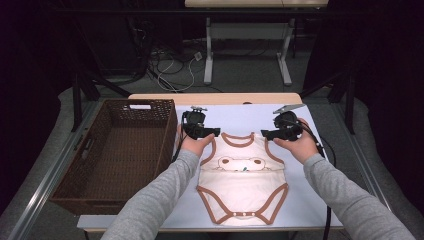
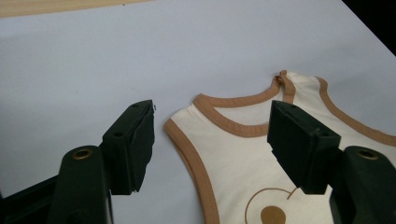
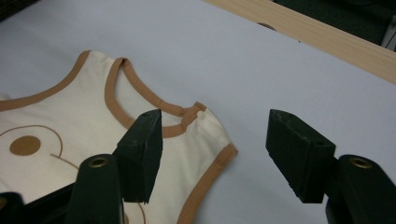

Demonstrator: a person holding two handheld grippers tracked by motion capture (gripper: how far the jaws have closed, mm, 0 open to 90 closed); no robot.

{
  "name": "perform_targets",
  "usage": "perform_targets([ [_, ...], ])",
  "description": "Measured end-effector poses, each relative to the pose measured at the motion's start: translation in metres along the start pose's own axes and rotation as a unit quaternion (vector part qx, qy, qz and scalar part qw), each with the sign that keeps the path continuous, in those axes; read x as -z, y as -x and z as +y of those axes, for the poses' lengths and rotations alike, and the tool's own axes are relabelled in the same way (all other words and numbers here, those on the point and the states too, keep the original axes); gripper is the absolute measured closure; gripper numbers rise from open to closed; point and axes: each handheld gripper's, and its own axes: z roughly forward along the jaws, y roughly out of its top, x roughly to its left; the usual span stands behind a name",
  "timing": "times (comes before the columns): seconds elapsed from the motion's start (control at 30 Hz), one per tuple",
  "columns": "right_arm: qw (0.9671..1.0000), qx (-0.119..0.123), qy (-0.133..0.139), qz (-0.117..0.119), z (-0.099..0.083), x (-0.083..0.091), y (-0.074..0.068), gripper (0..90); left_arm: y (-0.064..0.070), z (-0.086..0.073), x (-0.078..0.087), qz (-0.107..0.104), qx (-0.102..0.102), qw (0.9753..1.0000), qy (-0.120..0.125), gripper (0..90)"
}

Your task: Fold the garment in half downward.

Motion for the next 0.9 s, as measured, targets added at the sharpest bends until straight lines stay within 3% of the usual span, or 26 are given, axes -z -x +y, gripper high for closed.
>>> perform_targets([
  [0.17, 1.0000, -0.008, 0.001, 0.001, 0.001, -0.016, 0.001, 38.3, -0.007, 0.001, -0.015, 0.011, -0.014, 0.9998, -0.008, 31.1],
  [0.37, 0.9999, -0.012, -0.007, -0.002, 0.000, -0.033, 0.003, 39.2, -0.015, 0.000, -0.034, 0.010, -0.005, 0.9998, -0.018, 31.2],
  [0.5, 0.9999, -0.001, -0.010, -0.007, -0.002, -0.043, 0.004, 39.4, -0.017, -0.002, -0.046, 0.023, -0.013, 0.9992, -0.030, 33.8],
  [0.6, 0.9997, 0.006, -0.014, -0.019, -0.002, -0.048, 0.004, 39.4, -0.019, -0.003, -0.054, 0.022, -0.012, 0.9991, -0.035, 34.9],
  [0.77, 0.9995, -0.005, -0.020, -0.025, -0.004, -0.054, 0.009, 39.5, -0.021, -0.005, -0.065, 0.026, -0.019, 0.9986, -0.042, 37.6],
  [0.8, 0.9994, -0.006, -0.021, -0.026, -0.005, -0.055, 0.010, 40.0, -0.021, -0.005, -0.067, 0.025, -0.012, 0.9987, -0.043, 37.9],
  [0.9, 0.9992, -0.016, -0.026, -0.028, -0.007, -0.057, 0.014, 44.3, -0.022, -0.006, -0.072, 0.019, -0.022, 0.9985, -0.046, 43.8],
])
